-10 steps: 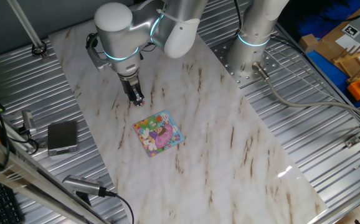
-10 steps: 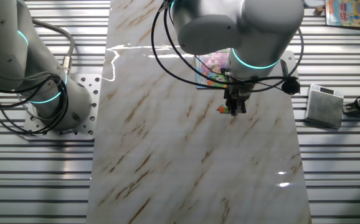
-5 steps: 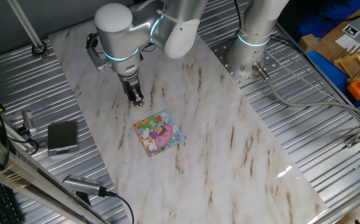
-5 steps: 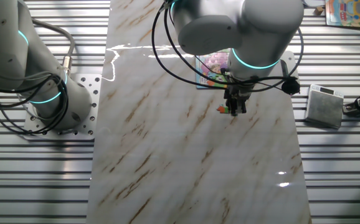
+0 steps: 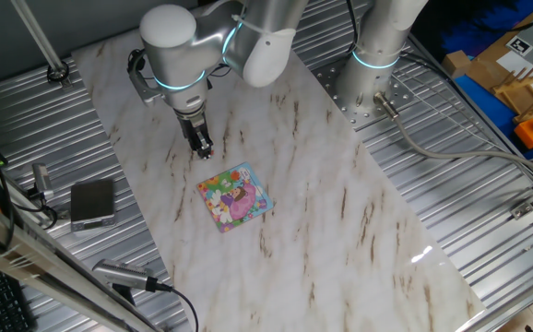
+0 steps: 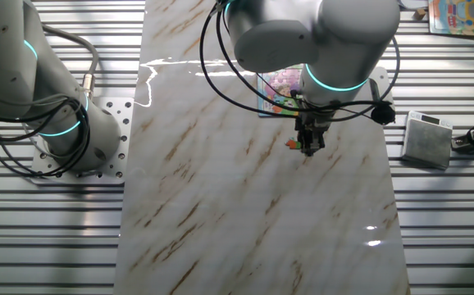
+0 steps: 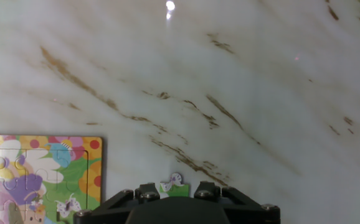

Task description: Assemble one piece of a puzzle

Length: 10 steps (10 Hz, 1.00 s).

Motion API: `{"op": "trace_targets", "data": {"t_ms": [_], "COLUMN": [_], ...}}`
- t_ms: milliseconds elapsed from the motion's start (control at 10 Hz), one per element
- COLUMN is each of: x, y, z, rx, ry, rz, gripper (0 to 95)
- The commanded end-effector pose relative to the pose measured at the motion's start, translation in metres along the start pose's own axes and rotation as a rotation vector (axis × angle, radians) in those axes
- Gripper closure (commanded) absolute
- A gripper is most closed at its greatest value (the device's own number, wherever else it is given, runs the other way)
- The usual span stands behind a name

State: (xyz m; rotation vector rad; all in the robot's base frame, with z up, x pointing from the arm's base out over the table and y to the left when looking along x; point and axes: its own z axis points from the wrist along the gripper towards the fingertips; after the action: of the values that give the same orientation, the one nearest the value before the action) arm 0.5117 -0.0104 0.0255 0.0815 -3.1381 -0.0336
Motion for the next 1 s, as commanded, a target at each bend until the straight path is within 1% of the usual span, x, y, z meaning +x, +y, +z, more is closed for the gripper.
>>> {"op": "trace_targets", "data": {"t_ms": [100,300,1000], "x": [-0.0002,-0.0002,0.0069], "y": [0.0001,0.0001,0.0009], "z": [-0.0002,-0.0002,0.0042], "rx": [-0.002,-0.002,-0.005], "ry": [-0.004,-0.011,-0.009], "rz": [0.007,0.019,0.076], "gripper": [57.0,57.0,57.0]}}
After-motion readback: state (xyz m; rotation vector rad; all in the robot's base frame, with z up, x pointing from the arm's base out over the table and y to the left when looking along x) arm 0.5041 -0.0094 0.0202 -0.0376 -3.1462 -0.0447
